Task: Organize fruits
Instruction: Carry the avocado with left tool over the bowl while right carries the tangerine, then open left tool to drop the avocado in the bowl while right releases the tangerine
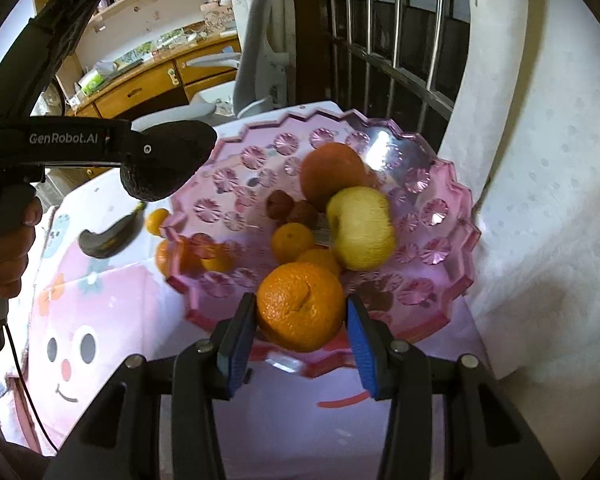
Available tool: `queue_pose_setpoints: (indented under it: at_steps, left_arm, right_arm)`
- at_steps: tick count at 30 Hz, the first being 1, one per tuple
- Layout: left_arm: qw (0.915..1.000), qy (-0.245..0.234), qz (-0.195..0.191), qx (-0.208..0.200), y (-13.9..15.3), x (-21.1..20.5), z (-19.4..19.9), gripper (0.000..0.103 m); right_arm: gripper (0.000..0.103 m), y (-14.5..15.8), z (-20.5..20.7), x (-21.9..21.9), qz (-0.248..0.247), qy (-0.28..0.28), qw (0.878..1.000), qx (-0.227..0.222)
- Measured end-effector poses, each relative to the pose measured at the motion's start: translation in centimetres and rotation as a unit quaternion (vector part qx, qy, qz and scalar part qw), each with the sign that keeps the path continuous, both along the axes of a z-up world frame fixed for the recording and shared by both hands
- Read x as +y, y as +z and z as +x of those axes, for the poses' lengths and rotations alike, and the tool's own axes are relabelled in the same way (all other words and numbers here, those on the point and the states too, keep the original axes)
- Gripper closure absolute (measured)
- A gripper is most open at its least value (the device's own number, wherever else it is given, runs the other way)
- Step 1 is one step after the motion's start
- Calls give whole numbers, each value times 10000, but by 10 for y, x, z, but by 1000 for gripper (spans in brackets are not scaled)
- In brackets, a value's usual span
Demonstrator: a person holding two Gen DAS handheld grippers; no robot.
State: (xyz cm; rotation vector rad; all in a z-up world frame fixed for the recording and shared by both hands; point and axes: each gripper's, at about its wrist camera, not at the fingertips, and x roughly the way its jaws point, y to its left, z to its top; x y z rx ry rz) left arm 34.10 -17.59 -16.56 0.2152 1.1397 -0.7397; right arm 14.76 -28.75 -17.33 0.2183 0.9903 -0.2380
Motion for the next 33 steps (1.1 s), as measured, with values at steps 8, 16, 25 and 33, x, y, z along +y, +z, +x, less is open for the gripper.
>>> queue_pose_setpoints:
  at_steps: [8, 16, 25, 33]
  left_arm:
    - [9993, -37, 237, 270, -25, -25, 3, 42]
    - [9972, -94, 532, 512, -42, -37, 3, 42]
    - [9985, -145, 358, 390, -26, -35, 0, 38]
    - [9992, -15, 291, 283, -2, -9, -4, 29]
  right_arm:
    - [58, -14, 9, -24, 73, -33, 9997, 217]
    - [58, -20, 14, -35, 134, -122, 9992, 345]
    - [51, -22, 13, -40, 289, -310, 9983, 395]
    - [40, -10, 5, -38, 419, -550, 9972, 291]
